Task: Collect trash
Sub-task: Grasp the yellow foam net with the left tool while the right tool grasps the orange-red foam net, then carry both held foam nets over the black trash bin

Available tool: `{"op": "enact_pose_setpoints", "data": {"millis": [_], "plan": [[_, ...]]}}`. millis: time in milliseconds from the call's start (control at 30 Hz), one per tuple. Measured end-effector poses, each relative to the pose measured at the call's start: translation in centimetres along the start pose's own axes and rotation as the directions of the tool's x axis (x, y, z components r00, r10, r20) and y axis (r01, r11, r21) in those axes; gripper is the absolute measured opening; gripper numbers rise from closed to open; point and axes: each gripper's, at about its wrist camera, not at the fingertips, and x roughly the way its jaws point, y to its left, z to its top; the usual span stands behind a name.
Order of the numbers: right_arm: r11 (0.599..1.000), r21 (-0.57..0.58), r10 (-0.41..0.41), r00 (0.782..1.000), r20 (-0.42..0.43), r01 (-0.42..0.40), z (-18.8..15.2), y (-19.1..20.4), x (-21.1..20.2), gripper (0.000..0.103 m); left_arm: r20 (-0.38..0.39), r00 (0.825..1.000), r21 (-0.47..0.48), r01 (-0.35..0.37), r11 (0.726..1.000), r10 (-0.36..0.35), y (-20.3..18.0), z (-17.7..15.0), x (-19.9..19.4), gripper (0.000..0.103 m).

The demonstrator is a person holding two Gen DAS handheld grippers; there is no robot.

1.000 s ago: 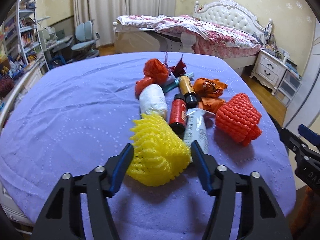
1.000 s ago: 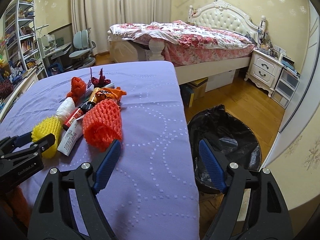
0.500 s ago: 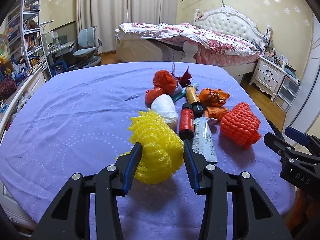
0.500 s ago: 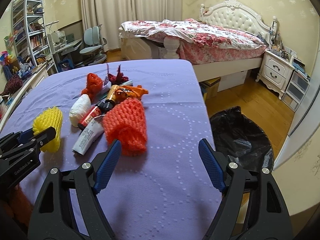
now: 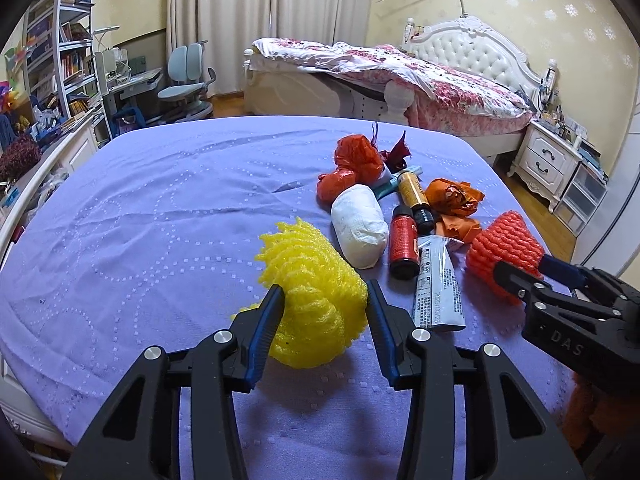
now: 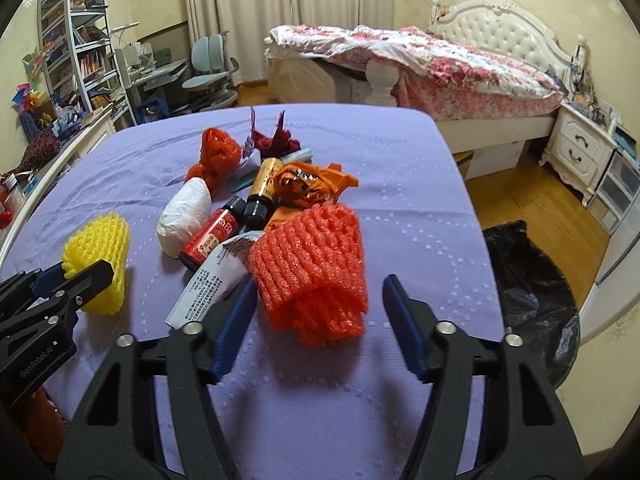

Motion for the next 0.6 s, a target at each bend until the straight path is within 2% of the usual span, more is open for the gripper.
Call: {"op": "enact_pose_setpoints", "data": {"millis": [33, 200, 400, 600], "plan": [[1.000, 0.005, 0.013, 1.000, -0.008, -0.013, -0.1, -0.1, 0.2, 0.045, -0.002, 1.000, -0.001, 0.003, 1.000, -0.003, 0.0, 0.0, 0.1, 0.044], [1.000, 0.002, 0.023, 1.000, 0.008, -0.023, -0.5, -0.4, -0.3, 0.038, -0.002, 1.000, 0.003, 0.019, 1.000, -0.019, -0.5, -0.1, 0.1, 0.044], [0.999, 0.030, 0.016, 0.999, 0.043, -0.018, -0.6, -1.2, -1.7, 0.038, 0.012, 0.999, 0.016, 0.044, 0.999, -0.044, -1.7, 0.2, -0.5, 0.044], [0.997, 0.067, -0.049, 0.995, 0.091, 0.043, -0.9, -4.2, -4.1, 0.037, 0.038, 0.996, 0.047, 0.083, 0.995, -0.084, -3.8, 0.9, -1.3, 0.044]]}}
